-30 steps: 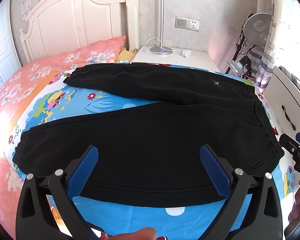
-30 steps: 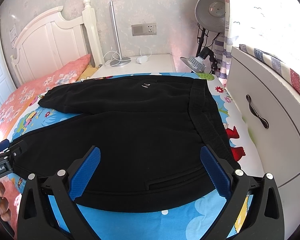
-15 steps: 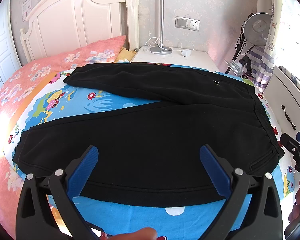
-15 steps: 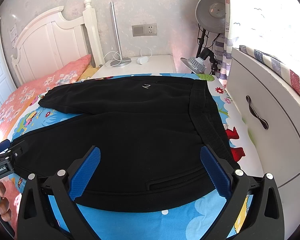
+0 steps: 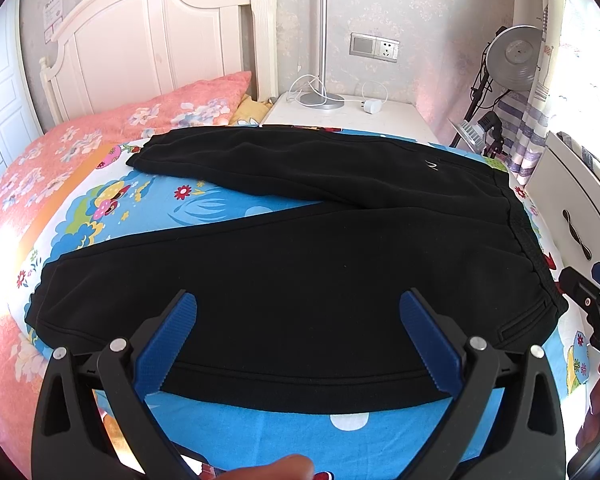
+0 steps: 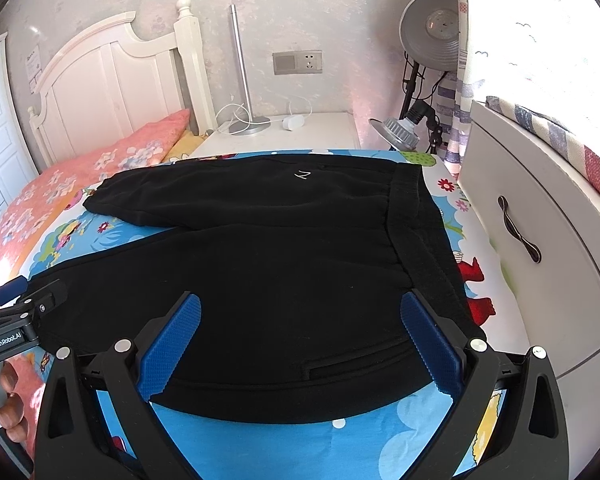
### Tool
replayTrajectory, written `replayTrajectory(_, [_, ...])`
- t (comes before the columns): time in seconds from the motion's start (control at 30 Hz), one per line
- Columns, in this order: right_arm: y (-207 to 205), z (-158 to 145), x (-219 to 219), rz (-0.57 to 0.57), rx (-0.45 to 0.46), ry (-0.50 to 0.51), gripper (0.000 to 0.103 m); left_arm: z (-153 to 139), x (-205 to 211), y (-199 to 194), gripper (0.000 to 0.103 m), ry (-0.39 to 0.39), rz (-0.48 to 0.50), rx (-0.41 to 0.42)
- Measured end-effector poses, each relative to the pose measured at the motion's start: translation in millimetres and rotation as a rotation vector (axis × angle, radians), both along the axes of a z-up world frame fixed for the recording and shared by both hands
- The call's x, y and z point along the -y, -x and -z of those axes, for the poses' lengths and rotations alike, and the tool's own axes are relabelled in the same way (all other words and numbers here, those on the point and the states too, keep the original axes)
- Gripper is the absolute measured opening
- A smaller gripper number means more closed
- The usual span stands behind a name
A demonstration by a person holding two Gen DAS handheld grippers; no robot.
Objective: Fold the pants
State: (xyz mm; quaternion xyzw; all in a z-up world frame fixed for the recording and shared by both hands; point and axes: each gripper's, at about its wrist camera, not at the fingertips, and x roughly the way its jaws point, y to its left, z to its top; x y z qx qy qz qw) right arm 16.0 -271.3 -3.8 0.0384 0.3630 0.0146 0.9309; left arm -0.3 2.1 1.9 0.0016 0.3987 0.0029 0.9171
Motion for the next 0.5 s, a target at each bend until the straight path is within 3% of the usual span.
replayTrajectory(0.5, [2.1,-0.5,-4.4,-0.010,0.005,0.003,0.097,-0.4,1.8,1.4,0.101,-0.002,0.002,0.001])
